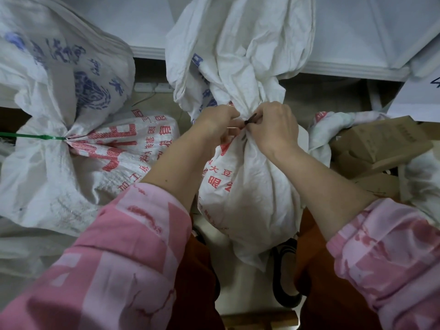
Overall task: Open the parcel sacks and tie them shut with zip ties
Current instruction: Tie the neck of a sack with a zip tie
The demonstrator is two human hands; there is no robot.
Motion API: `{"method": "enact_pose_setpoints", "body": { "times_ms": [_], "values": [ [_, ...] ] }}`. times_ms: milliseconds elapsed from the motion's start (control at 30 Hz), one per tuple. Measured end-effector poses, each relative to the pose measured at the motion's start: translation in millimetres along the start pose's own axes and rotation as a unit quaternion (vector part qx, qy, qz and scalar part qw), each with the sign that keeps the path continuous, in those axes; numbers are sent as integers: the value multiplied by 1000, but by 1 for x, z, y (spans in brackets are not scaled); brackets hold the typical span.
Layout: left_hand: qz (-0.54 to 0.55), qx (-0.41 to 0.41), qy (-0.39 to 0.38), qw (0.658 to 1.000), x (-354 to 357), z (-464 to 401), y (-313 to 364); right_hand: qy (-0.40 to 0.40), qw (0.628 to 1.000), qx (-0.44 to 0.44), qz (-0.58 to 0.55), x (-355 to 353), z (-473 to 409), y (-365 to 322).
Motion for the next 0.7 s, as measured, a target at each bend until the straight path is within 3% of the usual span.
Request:
{"method": "enact_pose_setpoints", "body": {
  "times_ms": [267, 467, 567, 633, 700],
  "values": [
    [21, -2, -21, 1000, 6, -3, -2, -13, 991, -64, 115, 0, -6, -9],
    [-145, 51, 31, 988, 3, -8, 6, -13, 980, -112, 163, 2, -3, -19],
    [-292, 49, 32, 955, 12, 1, 11, -1, 978, -131, 163, 1, 2, -25],
    [-270, 44, 56, 960, 8, -3, 10, 9, 977, -132, 168, 0, 5, -25],
    [-319, 44, 105, 941, 1, -6, 7, 9, 979, -126, 159, 2, 6, -23]
  ]
}}
Point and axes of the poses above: each hand's wrist, its own z-axis away from the middle knuckle, its own x-axis out of the palm, y = z × x, the point moved 8 cm from there along -z, towards the middle knuckle, and after that the axes turned 10 degrees about -y, right-handed, at the moved point
